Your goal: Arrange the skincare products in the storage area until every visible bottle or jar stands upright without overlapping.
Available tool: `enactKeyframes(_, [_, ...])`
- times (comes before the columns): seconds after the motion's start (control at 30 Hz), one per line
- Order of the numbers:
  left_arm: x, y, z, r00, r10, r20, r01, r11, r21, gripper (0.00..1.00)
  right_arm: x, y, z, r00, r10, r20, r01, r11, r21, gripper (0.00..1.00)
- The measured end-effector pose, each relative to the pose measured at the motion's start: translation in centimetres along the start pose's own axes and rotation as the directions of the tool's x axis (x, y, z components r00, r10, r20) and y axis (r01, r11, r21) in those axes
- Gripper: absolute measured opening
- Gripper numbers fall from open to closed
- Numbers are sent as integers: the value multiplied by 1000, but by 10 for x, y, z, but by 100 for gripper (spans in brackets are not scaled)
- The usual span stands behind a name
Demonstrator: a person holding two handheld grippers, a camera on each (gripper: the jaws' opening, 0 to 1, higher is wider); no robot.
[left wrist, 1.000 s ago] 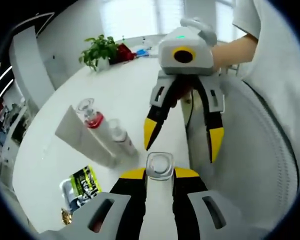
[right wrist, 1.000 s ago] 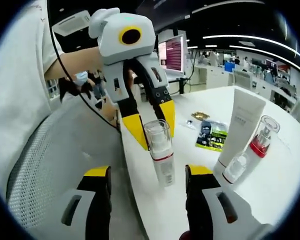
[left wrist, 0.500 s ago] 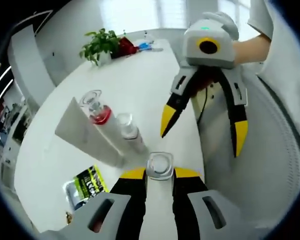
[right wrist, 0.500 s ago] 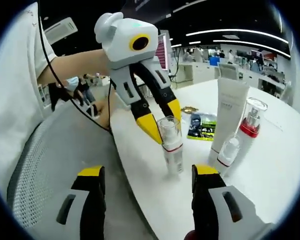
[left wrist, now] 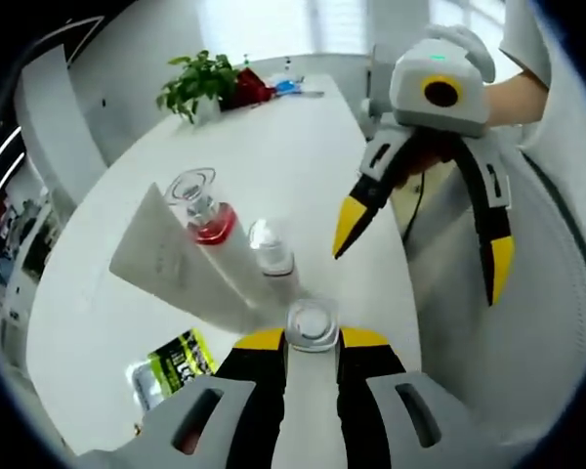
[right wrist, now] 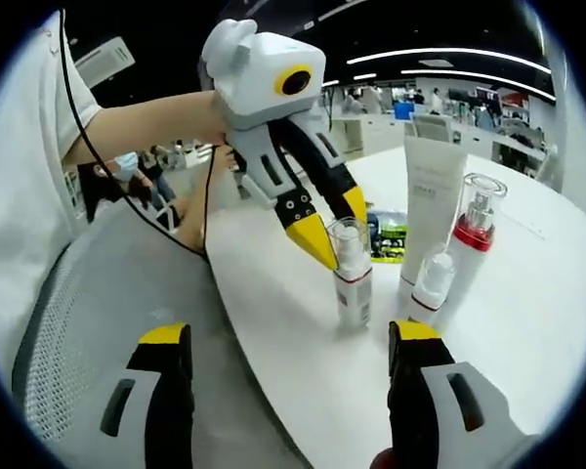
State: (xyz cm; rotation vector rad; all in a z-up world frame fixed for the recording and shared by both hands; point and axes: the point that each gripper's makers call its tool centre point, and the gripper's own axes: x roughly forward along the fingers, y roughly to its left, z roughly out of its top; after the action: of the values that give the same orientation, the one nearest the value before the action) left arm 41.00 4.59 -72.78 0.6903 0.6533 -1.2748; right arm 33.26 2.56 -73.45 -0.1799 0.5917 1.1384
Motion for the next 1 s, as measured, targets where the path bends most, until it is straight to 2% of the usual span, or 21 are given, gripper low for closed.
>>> enactKeyframes(0.27, [7, 14, -2, 1000, 8, -1, -8, 1000, -5, 24, -1, -8, -6, 999, -35, -24, 35, 999, 31, 90])
enactKeyframes(0.77, [26, 31, 7, 1000, 19, 25, -18, 999, -43, 24, -3, -15, -8, 998, -55, -27, 57, 996, 75, 93])
enactKeyframes(1.0, [31, 35, 12, 1000, 17, 13, -17, 999, -45, 24, -3, -14, -9, 998, -56, -31, 58, 995, 81, 94])
